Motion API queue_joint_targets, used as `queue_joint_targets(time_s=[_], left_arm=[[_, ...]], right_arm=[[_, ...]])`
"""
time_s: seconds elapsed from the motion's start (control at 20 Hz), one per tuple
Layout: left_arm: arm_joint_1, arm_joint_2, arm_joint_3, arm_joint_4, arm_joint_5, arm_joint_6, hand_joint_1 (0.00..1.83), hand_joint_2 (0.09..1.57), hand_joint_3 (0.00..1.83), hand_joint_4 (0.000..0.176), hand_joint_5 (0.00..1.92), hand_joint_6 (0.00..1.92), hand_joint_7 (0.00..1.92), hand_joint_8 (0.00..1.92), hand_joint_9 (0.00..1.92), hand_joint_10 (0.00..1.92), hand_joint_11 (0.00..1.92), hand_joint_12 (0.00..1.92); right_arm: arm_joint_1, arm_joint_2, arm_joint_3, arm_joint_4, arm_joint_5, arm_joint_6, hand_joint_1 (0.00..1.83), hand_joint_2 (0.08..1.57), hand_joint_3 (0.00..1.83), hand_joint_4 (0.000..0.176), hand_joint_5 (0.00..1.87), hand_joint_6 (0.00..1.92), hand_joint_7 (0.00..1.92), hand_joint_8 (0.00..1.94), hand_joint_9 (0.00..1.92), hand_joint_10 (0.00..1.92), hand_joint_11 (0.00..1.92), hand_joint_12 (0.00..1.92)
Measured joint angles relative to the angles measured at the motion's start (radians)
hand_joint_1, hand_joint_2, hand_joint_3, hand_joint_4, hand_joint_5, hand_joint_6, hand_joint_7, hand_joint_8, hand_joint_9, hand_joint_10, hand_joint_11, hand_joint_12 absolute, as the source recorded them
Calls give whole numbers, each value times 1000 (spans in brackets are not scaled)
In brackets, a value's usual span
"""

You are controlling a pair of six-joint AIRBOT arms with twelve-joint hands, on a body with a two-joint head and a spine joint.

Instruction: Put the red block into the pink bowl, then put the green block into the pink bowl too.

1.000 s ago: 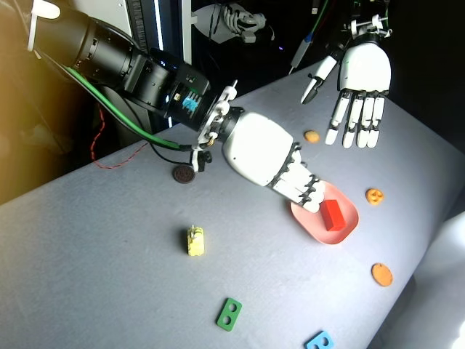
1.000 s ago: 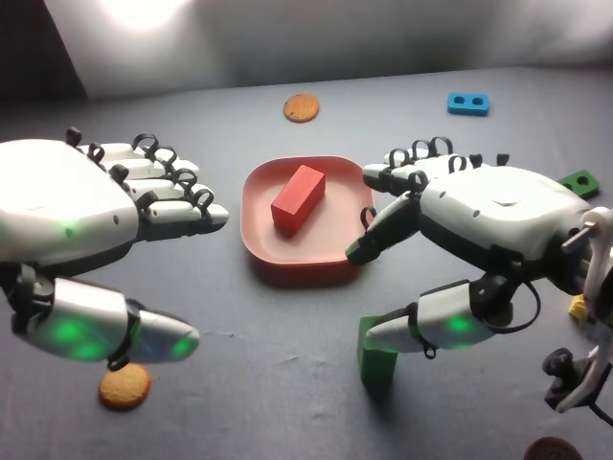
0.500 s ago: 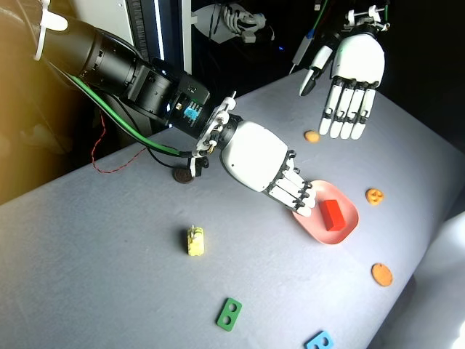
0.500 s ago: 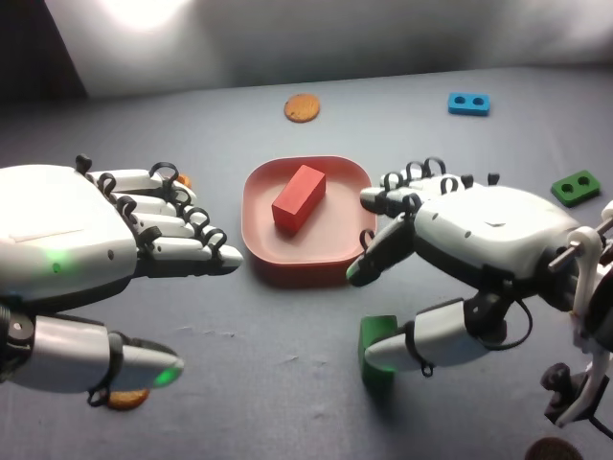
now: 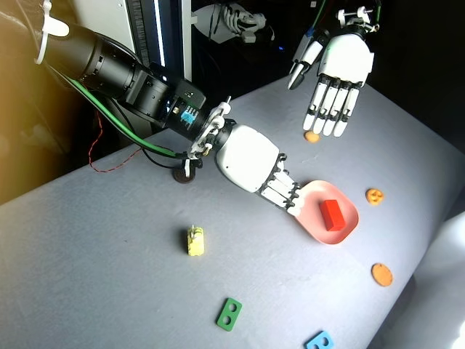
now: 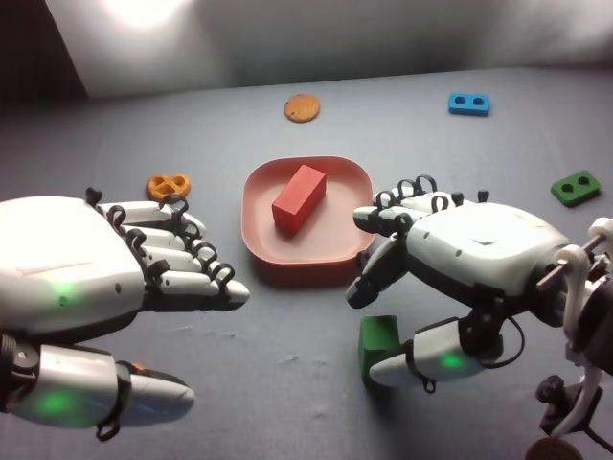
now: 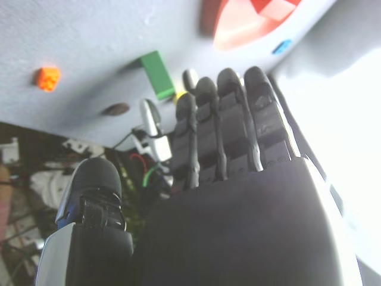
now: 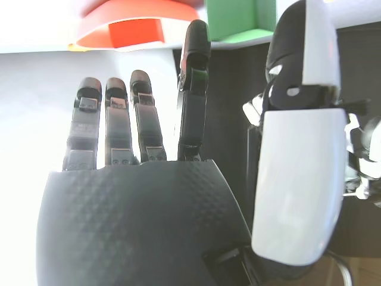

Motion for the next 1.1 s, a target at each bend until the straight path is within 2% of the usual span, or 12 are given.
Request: queue_joint_targets(time_s=[0.05, 0.1, 0.4, 0.45, 0.5, 0.6, 0.65, 0.7, 0.85, 0.95, 1.0, 1.1], left_arm=[[-2, 0, -3, -4, -2, 0, 0, 1343, 0, 0, 261, 2, 292, 2, 237, 2, 0, 313], [-10, 0, -8, -5, -1, 0, 0, 1342, 0, 0, 270, 3, 301, 4, 246, 4, 0, 347], [-24, -6, -23, -3, 4, 30, 0, 1345, 0, 0, 282, 4, 309, 5, 259, 7, 0, 384], [-24, -6, -23, -3, 6, 31, 0, 1348, 1, 0, 271, 1, 294, 4, 245, 2, 0, 354], [-24, -6, -21, -3, 7, 31, 0, 1346, 0, 0, 268, 1, 291, 3, 242, 1, 0, 350], [-24, -6, -16, -2, 8, 30, 0, 1345, 0, 0, 268, 1, 291, 3, 241, 1, 0, 350], [-24, -6, -15, -3, 8, 31, 0, 1345, 0, 0, 268, 1, 291, 3, 241, 1, 0, 350], [-24, -6, -16, -2, 8, 30, 0, 1341, 0, 0, 291, 4, 319, 6, 263, 4, 0, 403], [-24, -6, -16, -2, 7, 30, 14, 1348, 0, 0, 281, 1, 304, 2, 255, 1, 0, 358], [-24, -6, -16, -1, 6, 30, 0, 1348, 0, 0, 278, 3, 300, 4, 251, 4, 0, 343], [-24, -6, -16, -2, 6, 30, 3, 1349, 0, 0, 266, 0, 285, 1, 239, 1, 0, 337], [-24, -6, -16, -1, 7, 30, 0, 1350, 0, 0, 269, 4, 293, 5, 243, 7, 0, 330]], right_arm=[[0, -10, 10, -6, 0, 0, 937, 826, 0, 120, 911, 11, 123, 0, 0, 0, 0, 0], [0, -16, 19, -6, 0, 0, 943, 819, 0, 109, 930, 17, 145, 9, 0, 0, 0, 0], [-6, -43, 32, -10, 8, 0, 986, 822, 0, 85, 975, 23, 130, 0, 0, 0, 0, 0], [-10, -46, 32, -10, 6, 0, 979, 827, 2, 87, 975, 21, 129, 0, 0, 0, 0, 0], [-11, -47, 32, -13, 4, 0, 1002, 823, 0, 74, 983, 21, 147, 7, 0, 0, 0, 0], [-16, -47, 37, -18, 5, 0, 1006, 823, 0, 70, 985, 21, 151, 8, 0, 0, 0, 0], [-19, -50, 44, -13, 7, -1, 1006, 823, 0, 70, 985, 21, 151, 8, 0, 0, 0, 0], [-19, -51, 48, -6, 7, -1, 979, 829, 2, 91, 972, 13, 146, 5, 0, 0, 0, 0], [-26, -56, 53, -13, 10, -1, 998, 828, 1, 70, 1021, 23, 96, 0, 0, 0, 0, 0], [-26, -59, 54, -14, 9, 0, 996, 836, 4, 67, 1019, 19, 87, 2, 0, 0, 0, 0], [-26, -60, 55, -14, 9, 0, 988, 837, 4, 72, 1019, 17, 82, 0, 0, 0, 0, 0], [-26, -61, 58, -14, 8, 0, 1015, 829, 0, 53, 1029, 16, 92, 3, 0, 0, 0, 0]])
